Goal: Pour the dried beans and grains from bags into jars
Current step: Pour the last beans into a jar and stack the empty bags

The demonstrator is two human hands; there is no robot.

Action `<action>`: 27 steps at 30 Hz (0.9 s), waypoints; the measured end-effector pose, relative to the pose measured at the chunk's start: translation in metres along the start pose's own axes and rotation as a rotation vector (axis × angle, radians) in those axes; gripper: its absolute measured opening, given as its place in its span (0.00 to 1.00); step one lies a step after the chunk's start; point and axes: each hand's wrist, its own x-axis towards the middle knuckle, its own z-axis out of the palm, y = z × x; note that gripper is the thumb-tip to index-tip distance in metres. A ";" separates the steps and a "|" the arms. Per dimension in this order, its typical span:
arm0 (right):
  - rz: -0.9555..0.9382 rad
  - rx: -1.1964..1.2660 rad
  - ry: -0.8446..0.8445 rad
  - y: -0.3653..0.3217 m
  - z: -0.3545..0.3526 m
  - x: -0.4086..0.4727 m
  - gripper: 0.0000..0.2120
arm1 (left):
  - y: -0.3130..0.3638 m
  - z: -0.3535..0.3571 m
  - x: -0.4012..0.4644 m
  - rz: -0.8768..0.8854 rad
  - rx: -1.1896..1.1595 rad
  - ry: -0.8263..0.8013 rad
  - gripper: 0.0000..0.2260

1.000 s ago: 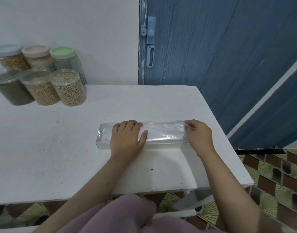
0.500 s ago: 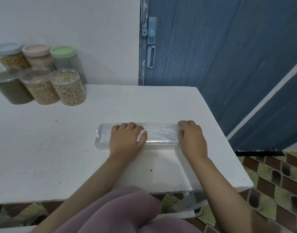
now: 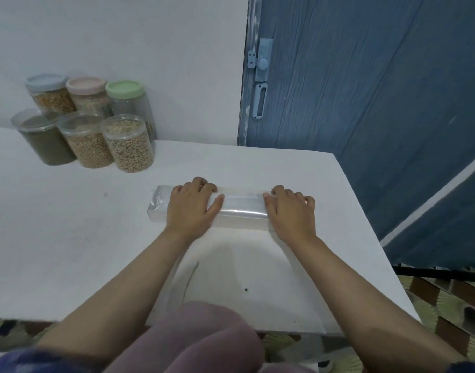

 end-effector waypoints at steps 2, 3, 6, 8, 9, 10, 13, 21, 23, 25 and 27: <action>-0.009 -0.005 0.037 -0.006 0.009 0.017 0.29 | -0.012 0.001 0.013 0.035 -0.036 -0.041 0.25; -0.010 -0.014 0.044 -0.008 0.013 0.026 0.31 | -0.018 0.001 0.020 0.077 -0.062 -0.079 0.27; 0.020 -0.024 0.042 -0.010 0.020 0.056 0.27 | -0.038 0.001 0.042 0.209 -0.107 -0.180 0.31; 0.049 -0.022 0.024 -0.010 0.026 0.077 0.21 | -0.053 0.005 0.060 0.252 -0.041 -0.210 0.31; 0.070 -0.023 0.015 -0.011 0.028 0.088 0.19 | -0.059 0.008 0.069 0.253 0.001 -0.213 0.30; 0.099 -0.023 0.006 -0.012 0.030 0.098 0.19 | -0.064 0.012 0.078 0.242 0.033 -0.208 0.30; 0.181 0.006 -0.012 -0.021 0.038 0.125 0.18 | -0.070 0.023 0.104 0.197 0.048 -0.161 0.27; 0.244 0.110 -0.049 -0.042 0.048 0.175 0.17 | -0.093 0.035 0.147 0.060 -0.054 -0.160 0.30; 0.258 0.121 -0.042 -0.043 0.050 0.183 0.17 | -0.096 0.037 0.155 0.058 -0.034 -0.172 0.30; 0.260 0.122 -0.040 -0.045 0.051 0.188 0.18 | -0.099 0.039 0.160 0.074 -0.025 -0.166 0.29; 0.257 0.115 -0.050 -0.046 0.052 0.191 0.19 | -0.103 0.041 0.163 0.081 -0.056 -0.173 0.29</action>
